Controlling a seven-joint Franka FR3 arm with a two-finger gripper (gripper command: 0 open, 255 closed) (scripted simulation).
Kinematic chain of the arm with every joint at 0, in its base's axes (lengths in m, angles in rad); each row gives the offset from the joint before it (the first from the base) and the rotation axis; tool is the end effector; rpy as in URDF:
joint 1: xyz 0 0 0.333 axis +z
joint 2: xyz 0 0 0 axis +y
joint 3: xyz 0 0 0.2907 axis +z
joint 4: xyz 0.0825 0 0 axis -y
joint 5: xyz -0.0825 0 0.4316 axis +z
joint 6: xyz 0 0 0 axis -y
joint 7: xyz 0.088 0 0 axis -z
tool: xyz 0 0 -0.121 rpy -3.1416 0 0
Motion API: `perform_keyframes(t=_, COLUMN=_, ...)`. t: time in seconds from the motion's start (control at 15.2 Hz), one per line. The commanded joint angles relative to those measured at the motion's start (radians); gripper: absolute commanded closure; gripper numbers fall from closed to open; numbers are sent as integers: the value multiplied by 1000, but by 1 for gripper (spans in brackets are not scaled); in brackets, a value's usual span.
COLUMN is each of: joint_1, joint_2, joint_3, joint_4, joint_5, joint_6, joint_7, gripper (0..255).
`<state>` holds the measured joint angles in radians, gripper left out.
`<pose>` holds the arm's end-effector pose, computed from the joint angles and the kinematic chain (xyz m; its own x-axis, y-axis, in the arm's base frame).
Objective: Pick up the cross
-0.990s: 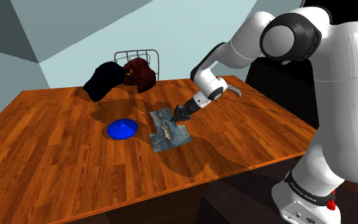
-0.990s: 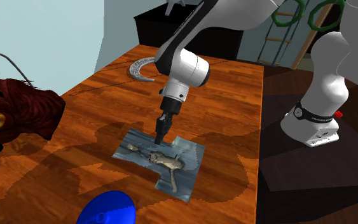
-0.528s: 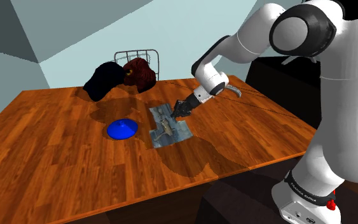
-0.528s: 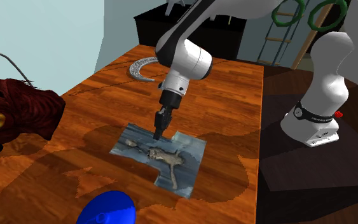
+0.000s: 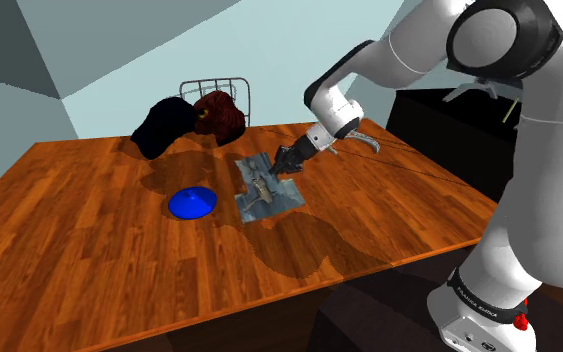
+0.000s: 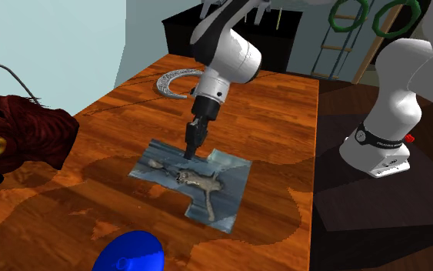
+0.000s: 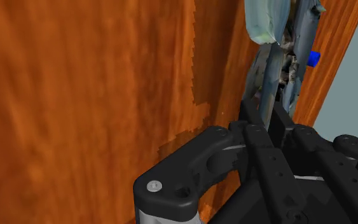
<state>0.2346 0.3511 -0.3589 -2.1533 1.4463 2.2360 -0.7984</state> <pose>0.5845 -0.0400 0.1694 0.9008 -0.4279 0.0735 -0.2237 -0.6025 -0.7662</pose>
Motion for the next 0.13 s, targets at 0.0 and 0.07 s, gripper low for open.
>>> perform_keyframes(t=0.0, joint_1=3, joint_2=-13, joint_3=-2, joint_4=-3, joint_5=-9, joint_6=2, joint_7=12, gripper=255)
perform_keyframes(t=0.07, joint_1=3, joint_2=-13, joint_3=-2, joint_4=-3, joint_5=-9, joint_6=2, joint_7=12, gripper=255)
